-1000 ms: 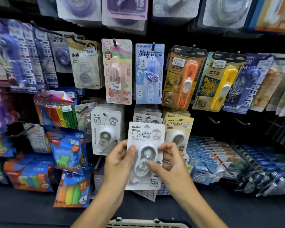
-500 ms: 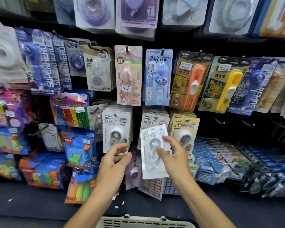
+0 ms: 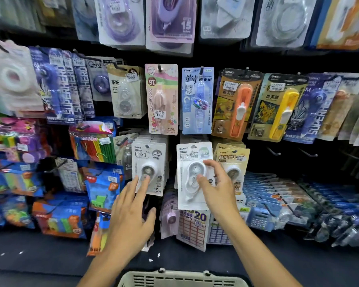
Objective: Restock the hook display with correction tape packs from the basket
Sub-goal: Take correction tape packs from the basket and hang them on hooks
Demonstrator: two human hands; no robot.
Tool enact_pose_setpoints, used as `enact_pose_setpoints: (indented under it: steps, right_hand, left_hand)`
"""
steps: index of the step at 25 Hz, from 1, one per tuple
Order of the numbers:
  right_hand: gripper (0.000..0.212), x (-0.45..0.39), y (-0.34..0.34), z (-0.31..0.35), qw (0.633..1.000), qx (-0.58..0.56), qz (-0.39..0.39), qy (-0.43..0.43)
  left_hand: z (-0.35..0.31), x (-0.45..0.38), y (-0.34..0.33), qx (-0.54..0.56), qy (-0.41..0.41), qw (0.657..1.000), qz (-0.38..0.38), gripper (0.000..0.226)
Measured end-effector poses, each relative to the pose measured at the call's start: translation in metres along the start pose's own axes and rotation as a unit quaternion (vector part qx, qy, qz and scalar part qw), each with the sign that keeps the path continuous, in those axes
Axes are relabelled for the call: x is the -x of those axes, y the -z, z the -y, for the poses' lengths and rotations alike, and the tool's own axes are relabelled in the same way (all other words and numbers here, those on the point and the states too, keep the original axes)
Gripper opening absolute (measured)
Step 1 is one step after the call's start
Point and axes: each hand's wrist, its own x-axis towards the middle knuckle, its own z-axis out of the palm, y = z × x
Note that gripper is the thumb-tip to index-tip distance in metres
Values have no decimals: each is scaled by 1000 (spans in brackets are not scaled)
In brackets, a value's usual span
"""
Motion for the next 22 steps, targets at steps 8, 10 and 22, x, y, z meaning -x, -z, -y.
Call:
enact_pose_setpoints:
  steps: [8, 10, 22]
  right_hand:
    - [33, 13, -11, -10, 994, 38, -101, 7]
    - [34, 9, -14, -10, 995, -13, -99, 1]
    - [40, 78, -1, -110, 961, 275, -18, -2]
  left_hand:
    - [-6, -27, -22, -99, -39, 993, -48, 102]
    - [-6, -32, -24, -99, -37, 993, -53, 103]
    - [23, 14, -2, -170, -45, 984, 12, 100]
